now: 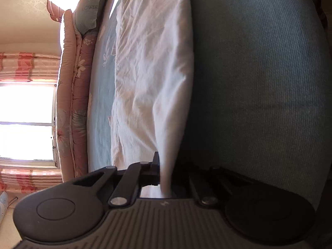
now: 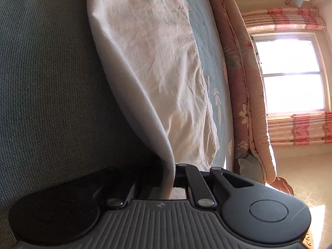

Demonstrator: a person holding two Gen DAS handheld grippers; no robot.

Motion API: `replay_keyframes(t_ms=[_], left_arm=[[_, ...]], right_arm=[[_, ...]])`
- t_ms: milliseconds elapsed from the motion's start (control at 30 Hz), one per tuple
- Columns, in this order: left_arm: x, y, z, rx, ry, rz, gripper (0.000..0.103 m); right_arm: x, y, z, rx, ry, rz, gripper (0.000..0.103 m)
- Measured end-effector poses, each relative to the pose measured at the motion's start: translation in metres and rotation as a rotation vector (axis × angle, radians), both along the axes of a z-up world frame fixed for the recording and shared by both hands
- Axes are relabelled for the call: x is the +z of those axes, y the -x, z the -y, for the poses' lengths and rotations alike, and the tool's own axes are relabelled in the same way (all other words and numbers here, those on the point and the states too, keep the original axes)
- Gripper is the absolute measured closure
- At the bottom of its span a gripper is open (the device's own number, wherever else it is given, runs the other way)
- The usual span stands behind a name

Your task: Fold clothes

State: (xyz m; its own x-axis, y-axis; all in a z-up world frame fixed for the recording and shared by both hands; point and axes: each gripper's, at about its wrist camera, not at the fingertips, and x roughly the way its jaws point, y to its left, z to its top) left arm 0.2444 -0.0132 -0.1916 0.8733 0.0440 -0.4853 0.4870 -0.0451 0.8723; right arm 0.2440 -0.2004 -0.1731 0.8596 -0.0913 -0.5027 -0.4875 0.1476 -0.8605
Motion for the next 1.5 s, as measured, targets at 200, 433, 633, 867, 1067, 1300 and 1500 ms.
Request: replay_keyframes(t_ms=[200,433,633,867,1067,1300,1500], left_arm=[[0.013,-0.007,-0.002,0.023,0.048,0.015,0.102],[0.034,-0.008,-0.013,0.013,0.055,0.032,0.102],[0.032,0.017,-0.022,0.005,0.067,-0.046,0.102],[0.051,0.037,-0.044,0.105,0.16,-0.242,0.091],[0.128,0.003,-0.075,0.364,0.538,-0.424,0.084],[0.14,-0.081,-0.098,0.621,1.06,-0.528,0.033],[0.097,-0.077,-0.137,0.864,1.177,-0.66,0.034]], right_arm=[[0.011,-0.009,0.001,-0.036,-0.043,-0.018,0.096],[0.051,0.008,-0.002,-0.055,-0.106,-0.06,0.096],[0.06,0.054,-0.005,-0.036,-0.097,-0.155,0.096],[0.049,0.074,0.009,-0.082,-0.076,-0.269,0.08],[0.1,0.064,0.049,-0.247,-0.306,-0.353,0.045],[0.137,0.018,0.066,-0.456,-0.994,-0.473,0.02],[0.1,0.014,0.068,-0.584,-1.149,-0.496,0.019]])
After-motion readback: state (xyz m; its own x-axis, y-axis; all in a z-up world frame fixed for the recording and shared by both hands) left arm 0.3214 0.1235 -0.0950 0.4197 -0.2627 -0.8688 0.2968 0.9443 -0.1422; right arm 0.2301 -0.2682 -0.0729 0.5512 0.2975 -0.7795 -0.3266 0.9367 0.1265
